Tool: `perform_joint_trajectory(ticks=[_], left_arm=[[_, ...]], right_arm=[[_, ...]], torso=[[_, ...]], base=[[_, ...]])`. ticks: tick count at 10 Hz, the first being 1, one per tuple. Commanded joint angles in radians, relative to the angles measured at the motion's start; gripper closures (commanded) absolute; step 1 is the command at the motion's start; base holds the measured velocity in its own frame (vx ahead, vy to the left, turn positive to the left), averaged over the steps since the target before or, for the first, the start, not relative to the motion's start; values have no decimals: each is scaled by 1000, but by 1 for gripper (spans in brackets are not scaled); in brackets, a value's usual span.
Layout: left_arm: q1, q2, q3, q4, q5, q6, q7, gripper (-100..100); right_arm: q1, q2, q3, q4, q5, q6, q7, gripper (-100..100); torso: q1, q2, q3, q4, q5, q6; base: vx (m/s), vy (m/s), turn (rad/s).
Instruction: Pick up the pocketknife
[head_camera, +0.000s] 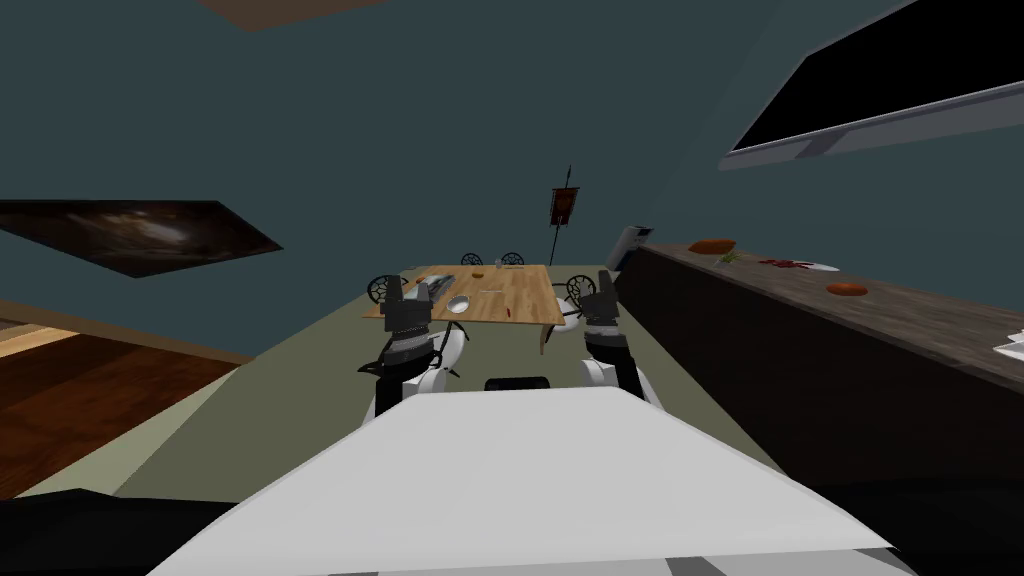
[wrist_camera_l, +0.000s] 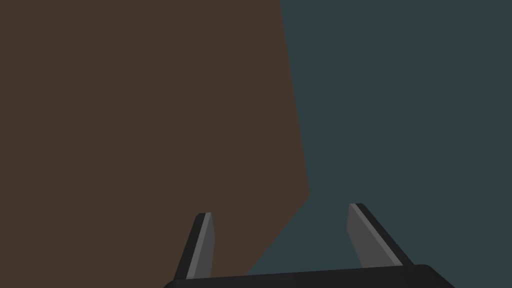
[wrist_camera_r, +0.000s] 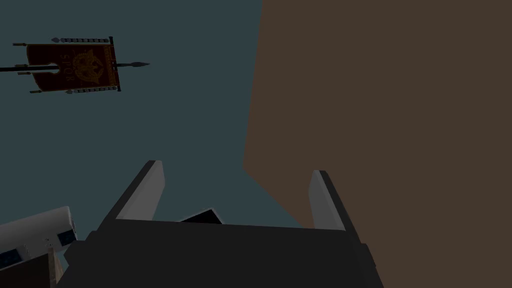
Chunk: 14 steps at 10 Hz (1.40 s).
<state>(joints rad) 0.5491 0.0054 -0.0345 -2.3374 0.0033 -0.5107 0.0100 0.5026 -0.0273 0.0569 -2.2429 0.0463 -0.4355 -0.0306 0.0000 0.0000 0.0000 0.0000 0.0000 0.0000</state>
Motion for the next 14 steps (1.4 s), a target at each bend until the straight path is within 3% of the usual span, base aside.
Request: perform_joint_trajectory(ticks=[1,7,14], left_arm=[[0,0,0,0,0,0,0,0],[0,0,0,0,0,0,0,0],[0,0,0,0,0,0,0,0]], right_arm=[[-18,-39,1,17,-9,14,20,-100],[-130,-113,15,128,-63,109,137,-100],[-278,-135,41,283,-128,250,285,-100]], torso=[[0,0,0,0,0,0],[-4,-2,-1,0,-1,0],[-2,-2,-1,-1,-1,0]], base=[[3,-19,36],[16,-53,75],[21,-48,86]])
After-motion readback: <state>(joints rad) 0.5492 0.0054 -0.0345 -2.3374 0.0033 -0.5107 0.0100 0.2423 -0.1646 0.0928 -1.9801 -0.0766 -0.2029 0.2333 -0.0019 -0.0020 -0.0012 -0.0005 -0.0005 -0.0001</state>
